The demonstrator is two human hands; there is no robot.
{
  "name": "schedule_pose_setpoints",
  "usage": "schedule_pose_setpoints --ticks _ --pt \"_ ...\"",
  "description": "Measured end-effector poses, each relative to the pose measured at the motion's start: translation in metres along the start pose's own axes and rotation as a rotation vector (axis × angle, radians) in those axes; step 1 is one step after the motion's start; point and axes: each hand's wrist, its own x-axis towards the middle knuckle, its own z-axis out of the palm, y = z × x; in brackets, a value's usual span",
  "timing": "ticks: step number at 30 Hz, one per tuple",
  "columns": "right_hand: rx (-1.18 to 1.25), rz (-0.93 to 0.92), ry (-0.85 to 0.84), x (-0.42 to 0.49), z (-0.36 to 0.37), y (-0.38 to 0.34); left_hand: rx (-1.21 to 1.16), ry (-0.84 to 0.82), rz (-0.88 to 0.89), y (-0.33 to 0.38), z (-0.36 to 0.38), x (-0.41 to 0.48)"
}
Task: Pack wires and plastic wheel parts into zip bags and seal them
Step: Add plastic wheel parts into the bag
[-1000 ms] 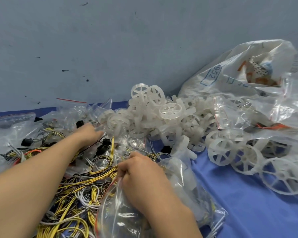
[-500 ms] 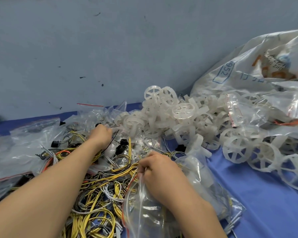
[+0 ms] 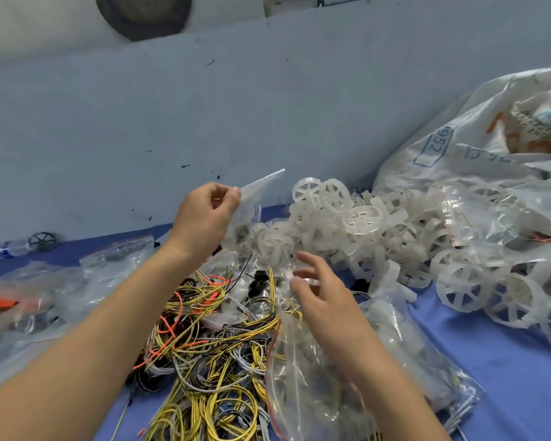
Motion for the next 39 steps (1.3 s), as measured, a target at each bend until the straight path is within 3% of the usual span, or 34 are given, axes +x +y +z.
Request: schedule_pose_setpoints --ticks 3,6,8,13,16,19,21,25,29,34,39 --pt "0.343 0.081 -0.023 -0.001 0.009 -0.012 -0.184 -0.038 0.045 0.03 -0.013 -0.035" --pt "0.777 0.172 -0.156 -0.005 0.016 -0.018 -0.306 -0.039 0.04 0.044 -0.019 -0.067" --pt "0.885 0.184 -0.268 -0.01 0.017 -0.023 -0.366 0.009 0.016 0.042 -0.023 -0.081" --pt "0.75 0.217 -0.246 -0.021 0.016 -0.021 -0.752 0.189 -0.192 0.011 -0.038 -0.099" --pt "0.774 0.186 -0.162 -0.017 0.015 -0.022 -1.12 0.156 -0.392 -0.005 -0.04 -0.115" --pt "0.783 0.135 -0.099 -0.013 0.017 -0.025 -0.968 -0.246 -0.563 -0.008 -0.028 -0.134" --pt "0.776 0.114 -0.063 -0.012 0.021 -0.028 -0.837 -0.406 -0.532 -0.004 -0.018 -0.146" --pt "0.723 0.159 -0.144 -0.013 0.025 -0.025 -0.785 -0.214 -0.463 -0.008 -0.011 -0.149" --pt "0.57 0.211 -0.287 -0.016 0.026 -0.022 -0.939 -0.027 -0.525 -0.022 -0.013 -0.146" --pt "0.3 0.045 -0.258 -0.015 0.028 -0.031 -1.005 -0.231 -0.556 -0.038 -0.024 -0.148" --pt "0.258 -0.043 -0.342 -0.019 0.031 -0.041 -1.142 -0.401 -0.454 -0.041 -0.028 -0.152"
